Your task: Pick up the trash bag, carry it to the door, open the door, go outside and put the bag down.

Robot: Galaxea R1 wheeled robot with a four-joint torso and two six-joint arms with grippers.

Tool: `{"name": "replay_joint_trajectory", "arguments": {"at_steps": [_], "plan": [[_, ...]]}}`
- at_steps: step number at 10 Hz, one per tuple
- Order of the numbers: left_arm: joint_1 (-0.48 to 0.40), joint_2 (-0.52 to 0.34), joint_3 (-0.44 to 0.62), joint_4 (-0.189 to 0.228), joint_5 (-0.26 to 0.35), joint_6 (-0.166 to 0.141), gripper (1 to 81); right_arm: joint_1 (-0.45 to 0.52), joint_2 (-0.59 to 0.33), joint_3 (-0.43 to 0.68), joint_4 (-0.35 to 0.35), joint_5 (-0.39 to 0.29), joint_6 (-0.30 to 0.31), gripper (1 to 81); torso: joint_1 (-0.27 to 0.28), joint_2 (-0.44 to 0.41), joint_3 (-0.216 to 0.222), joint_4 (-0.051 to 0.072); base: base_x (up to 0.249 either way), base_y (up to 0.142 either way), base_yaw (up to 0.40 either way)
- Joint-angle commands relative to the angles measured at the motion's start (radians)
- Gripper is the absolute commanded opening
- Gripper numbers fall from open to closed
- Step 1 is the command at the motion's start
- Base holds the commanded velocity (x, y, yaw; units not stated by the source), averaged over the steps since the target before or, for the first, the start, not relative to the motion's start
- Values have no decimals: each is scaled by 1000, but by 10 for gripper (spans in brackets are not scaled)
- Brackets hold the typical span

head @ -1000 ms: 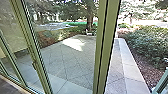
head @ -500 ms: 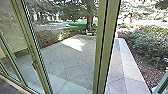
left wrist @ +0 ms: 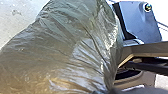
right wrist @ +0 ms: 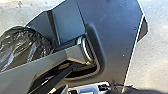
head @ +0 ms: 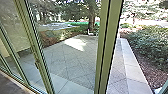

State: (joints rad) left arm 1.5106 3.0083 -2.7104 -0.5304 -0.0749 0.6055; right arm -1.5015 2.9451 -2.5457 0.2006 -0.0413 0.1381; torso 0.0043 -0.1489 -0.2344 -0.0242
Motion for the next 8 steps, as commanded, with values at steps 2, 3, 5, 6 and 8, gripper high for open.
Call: {"name": "replay_joint_trajectory", "arguments": {"at_steps": [2,3,5,6,8], "plan": [[-40,-3,0,7,66,10,10,28,1,6,-7,-28,-5,811,0,0,42,2,0,0,0],[-43,-1,-2,7,66,10,10,23,2,7,-12,-26,-6,811,0,0,55,2,0,0,0],[-46,-3,-2,7,66,14,10,13,19,1,-18,-19,-8,811,0,0,45,2,0,0,0],[-48,-1,-8,7,66,17,10,0,33,0,-38,10,-8,811,-1,-1,52,2,0,0,0],[-49,8,-28,7,66,19,10,-4,77,-51,-56,24,-3,811,-2,-1,56,3,0,0,0]]}}
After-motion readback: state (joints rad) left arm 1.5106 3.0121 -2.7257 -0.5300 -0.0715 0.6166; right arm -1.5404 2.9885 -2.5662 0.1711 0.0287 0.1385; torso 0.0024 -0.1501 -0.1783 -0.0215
